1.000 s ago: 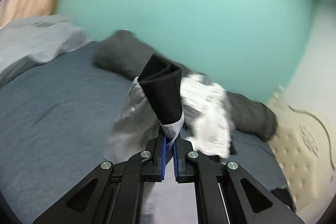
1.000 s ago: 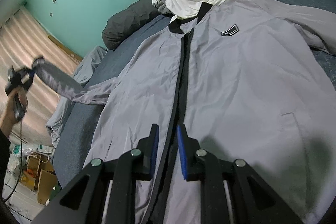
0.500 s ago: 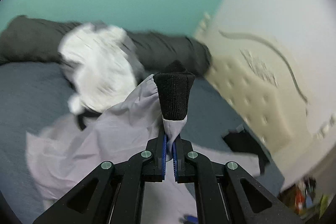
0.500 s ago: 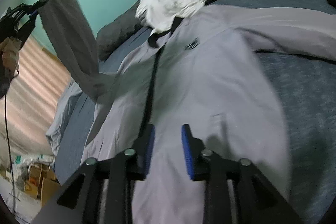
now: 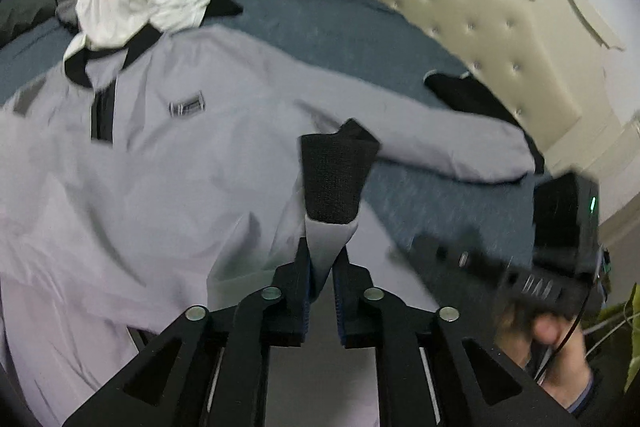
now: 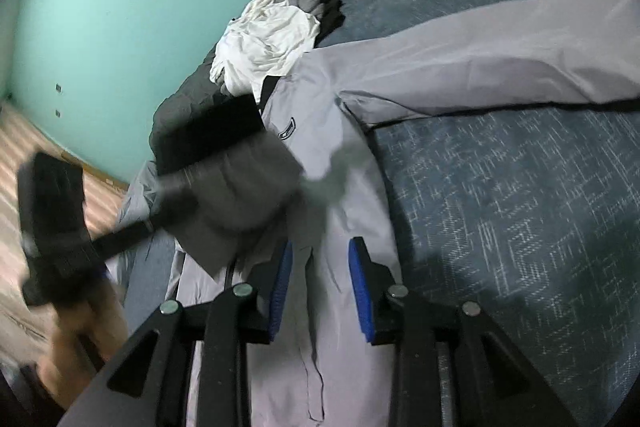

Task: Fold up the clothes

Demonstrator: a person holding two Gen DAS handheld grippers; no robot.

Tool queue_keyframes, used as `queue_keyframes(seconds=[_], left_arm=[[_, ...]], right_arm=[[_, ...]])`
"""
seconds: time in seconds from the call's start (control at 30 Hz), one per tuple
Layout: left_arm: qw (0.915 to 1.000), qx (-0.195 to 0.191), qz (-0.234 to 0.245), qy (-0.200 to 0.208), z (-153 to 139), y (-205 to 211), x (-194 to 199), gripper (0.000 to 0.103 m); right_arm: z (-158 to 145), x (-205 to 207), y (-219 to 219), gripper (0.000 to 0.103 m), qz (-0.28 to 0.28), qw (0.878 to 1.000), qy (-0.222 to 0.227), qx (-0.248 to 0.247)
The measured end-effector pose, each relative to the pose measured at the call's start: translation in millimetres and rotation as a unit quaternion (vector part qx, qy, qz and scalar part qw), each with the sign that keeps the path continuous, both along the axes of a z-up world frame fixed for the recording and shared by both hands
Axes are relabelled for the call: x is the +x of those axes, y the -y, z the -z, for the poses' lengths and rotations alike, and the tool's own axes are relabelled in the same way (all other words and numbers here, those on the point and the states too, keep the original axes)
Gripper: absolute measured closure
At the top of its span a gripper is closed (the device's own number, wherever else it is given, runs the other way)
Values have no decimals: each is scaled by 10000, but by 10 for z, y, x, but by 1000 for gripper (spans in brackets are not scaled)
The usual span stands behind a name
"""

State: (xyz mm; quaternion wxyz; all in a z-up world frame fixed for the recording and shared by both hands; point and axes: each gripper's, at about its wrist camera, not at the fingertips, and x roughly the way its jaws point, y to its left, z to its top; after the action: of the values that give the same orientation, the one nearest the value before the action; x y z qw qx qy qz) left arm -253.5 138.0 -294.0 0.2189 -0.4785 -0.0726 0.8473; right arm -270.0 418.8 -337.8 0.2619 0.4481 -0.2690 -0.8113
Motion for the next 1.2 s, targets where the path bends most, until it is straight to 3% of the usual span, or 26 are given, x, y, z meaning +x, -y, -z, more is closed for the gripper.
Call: queue_keyframes(seconds=[0.07, 0.1, 0.27, 0.47, 0.67, 0.8, 1.2], left_arm=[[10000, 27, -15, 56, 67, 60, 84, 56], [10000, 34, -7, 83, 92, 85, 125, 53], [10000, 44, -43, 69, 156, 236, 354, 52], [9972, 303, -681, 87, 226, 740, 547, 48], [9898, 439, -1355, 0, 174, 1257, 680, 48], [9830, 503, -1763, -59, 140, 1579, 761, 48], [9652, 671, -2509, -316, 366, 2112, 961, 47]], right_arm=[[-2, -9, 23, 73, -40, 10000, 1, -52], [-2, -18, 34, 70, -59, 9999, 2, -83], [-6, -49, 95, 62, -48, 9997, 49, -252], [7, -78, -2, 56, 110, 9979, 147, -619], [-57, -84, -100, 42, 179, 9966, 93, -797], [24, -136, 7, 42, 168, 9993, 249, -226], [184, -272, 226, 44, -142, 9960, 66, 880]])
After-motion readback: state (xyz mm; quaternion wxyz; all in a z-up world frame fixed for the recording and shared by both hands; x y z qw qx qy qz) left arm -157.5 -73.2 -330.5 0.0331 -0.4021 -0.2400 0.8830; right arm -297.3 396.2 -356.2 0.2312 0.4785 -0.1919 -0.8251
